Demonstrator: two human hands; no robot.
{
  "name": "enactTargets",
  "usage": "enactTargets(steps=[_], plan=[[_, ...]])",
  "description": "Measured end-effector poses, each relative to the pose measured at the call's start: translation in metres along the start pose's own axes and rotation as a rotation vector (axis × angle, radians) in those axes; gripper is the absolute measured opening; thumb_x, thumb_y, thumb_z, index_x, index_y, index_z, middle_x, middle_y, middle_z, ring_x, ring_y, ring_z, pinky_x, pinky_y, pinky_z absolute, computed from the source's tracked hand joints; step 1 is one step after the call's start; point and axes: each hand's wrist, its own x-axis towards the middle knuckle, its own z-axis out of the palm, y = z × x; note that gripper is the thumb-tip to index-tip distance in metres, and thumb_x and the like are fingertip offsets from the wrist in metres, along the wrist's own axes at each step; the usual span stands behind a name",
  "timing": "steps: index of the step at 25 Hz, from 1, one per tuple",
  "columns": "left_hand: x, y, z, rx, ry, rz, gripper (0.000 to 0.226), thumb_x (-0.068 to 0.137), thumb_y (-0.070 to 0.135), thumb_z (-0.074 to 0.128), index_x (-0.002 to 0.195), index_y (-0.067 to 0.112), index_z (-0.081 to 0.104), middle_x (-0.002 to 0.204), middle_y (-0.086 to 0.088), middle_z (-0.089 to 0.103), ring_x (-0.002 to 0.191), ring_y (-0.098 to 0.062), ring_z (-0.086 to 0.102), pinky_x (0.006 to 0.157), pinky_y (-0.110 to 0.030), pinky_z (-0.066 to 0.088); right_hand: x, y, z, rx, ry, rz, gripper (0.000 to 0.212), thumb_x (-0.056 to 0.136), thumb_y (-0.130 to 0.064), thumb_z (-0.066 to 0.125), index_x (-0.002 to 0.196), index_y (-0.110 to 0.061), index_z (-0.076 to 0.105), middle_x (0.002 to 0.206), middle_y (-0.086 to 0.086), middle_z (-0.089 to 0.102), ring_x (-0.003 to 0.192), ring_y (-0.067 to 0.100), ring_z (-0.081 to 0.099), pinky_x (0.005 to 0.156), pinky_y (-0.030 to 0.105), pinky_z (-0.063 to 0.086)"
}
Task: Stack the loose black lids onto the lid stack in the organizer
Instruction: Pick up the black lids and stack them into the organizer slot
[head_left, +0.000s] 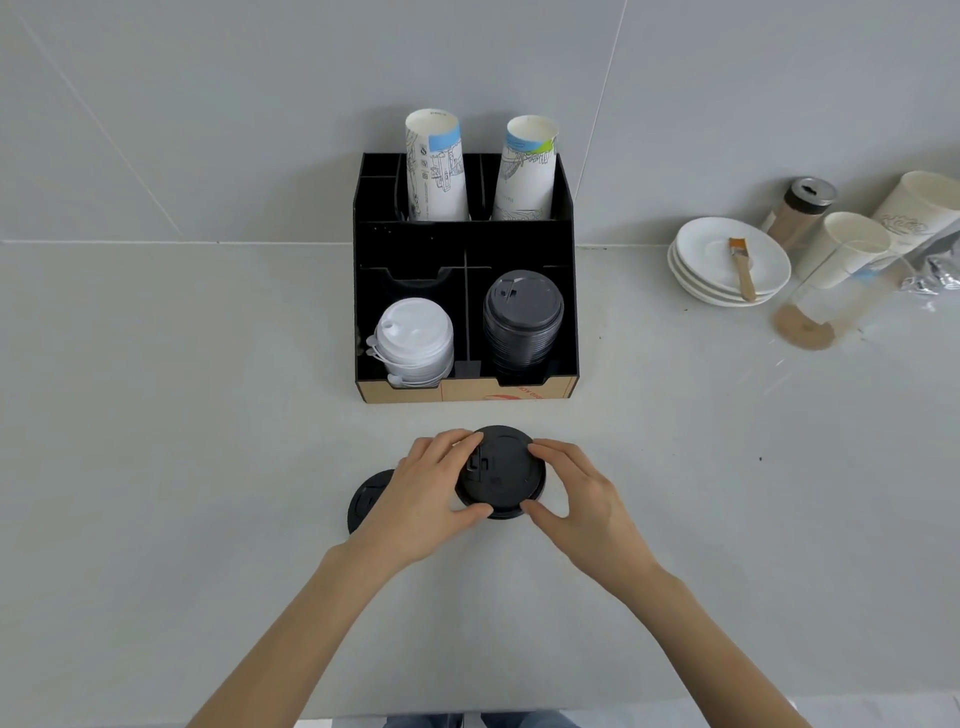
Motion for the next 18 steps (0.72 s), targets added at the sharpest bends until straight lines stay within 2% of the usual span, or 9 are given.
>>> enactTargets(steps=[2,6,10,14,18], plan=[[0.007,0.002,-0.007,-0.014,0.028,0.012,0.068,0.079,0.031,0.061,0.136,0.020,0.025,0.142,0.002,0.032,0.124,-0.019,0.028,0.106,-0.033,0.027,0.006,-0.002,-0.005,0.013,0.017,-0.004,0.049,0.079,-0.012,0.063,0.124,-0.014,0.045,0.130,-0.003,0.046,0.115,0.010,0.047,0.087,-0.008,0.021],[0.020,0.005,-0.018,-0.031,0.078,0.041,0.067,0.079,0.031,0.062,0.135,0.019,0.027,0.141,0.002,0.034,0.126,-0.018,0.028,0.106,-0.032,0.025,0.020,-0.007,-0.016,0.025,0.054,-0.031,0.048,0.079,-0.011,0.064,0.123,-0.012,0.046,0.129,0.000,0.048,0.115,0.011,0.047,0.088,-0.009,0.021],[0.037,0.006,-0.028,-0.052,0.118,0.073,0.066,0.079,0.030,0.063,0.134,0.017,0.029,0.140,0.001,0.035,0.127,-0.015,0.029,0.102,-0.020,0.020,0.036,-0.010,-0.026,0.019,0.086,-0.054,0.047,0.079,-0.011,0.063,0.123,-0.011,0.046,0.130,0.001,0.049,0.115,0.010,0.046,0.090,-0.008,0.021],[0.055,0.007,-0.037,-0.070,0.163,0.086,0.065,0.079,0.028,0.063,0.133,0.015,0.031,0.137,-0.002,0.036,0.124,-0.012,0.031,0.094,-0.007,0.014,0.052,-0.013,-0.034,0.039,0.137,-0.054,0.046,0.080,-0.012,0.064,0.123,-0.013,0.047,0.131,-0.001,0.048,0.105,0.004,0.043,0.085,-0.009,0.023],[0.074,0.010,-0.049,-0.081,0.191,0.083,0.063,0.080,0.027,0.062,0.133,0.015,0.031,0.139,-0.001,0.037,0.126,-0.013,0.032,0.099,-0.014,0.020,0.071,-0.017,-0.041,0.042,0.204,-0.073,0.044,0.078,-0.009,0.064,0.120,-0.011,0.050,0.128,0.002,0.051,0.104,0.004,0.046,0.086,-0.008,0.025]])
